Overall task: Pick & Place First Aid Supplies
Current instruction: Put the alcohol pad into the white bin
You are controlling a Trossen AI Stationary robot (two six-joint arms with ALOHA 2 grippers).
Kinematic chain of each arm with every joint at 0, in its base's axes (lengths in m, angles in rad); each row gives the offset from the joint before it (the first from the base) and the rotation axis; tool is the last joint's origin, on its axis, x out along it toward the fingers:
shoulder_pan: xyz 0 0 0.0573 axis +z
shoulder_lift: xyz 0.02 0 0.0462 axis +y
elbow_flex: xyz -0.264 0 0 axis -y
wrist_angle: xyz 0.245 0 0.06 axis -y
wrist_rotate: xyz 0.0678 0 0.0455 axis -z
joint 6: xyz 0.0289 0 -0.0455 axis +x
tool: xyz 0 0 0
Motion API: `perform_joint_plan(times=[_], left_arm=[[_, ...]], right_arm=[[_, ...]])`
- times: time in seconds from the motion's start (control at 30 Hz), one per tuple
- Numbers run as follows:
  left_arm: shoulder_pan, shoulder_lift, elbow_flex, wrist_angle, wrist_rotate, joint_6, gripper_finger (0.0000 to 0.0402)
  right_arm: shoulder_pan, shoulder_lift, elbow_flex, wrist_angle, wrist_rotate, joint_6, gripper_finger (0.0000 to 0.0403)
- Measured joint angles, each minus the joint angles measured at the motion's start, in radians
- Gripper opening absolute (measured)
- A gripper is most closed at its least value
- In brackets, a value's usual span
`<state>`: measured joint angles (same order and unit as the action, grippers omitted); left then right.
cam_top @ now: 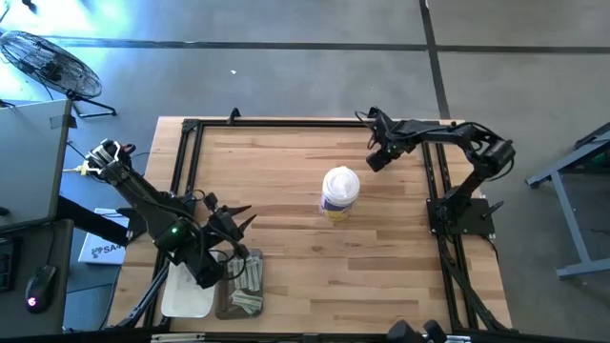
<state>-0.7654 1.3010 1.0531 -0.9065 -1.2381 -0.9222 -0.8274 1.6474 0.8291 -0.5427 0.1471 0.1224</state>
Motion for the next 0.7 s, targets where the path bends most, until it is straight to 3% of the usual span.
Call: perform_joint_plan(times=[0.43,0.7], left_arm=[[0.0,0.0,0.0,0.0,-0.006,0.001,0.0119],[0.0,0.0,0.0,0.014,-0.009,0.001,0.0119]], right_arm=[[-0.055,0.007,0.001,0.029,-0.086,0.047,0.0048],[-0.045,0.033,0.003,0.049,-0.046,0.079,0.0017]])
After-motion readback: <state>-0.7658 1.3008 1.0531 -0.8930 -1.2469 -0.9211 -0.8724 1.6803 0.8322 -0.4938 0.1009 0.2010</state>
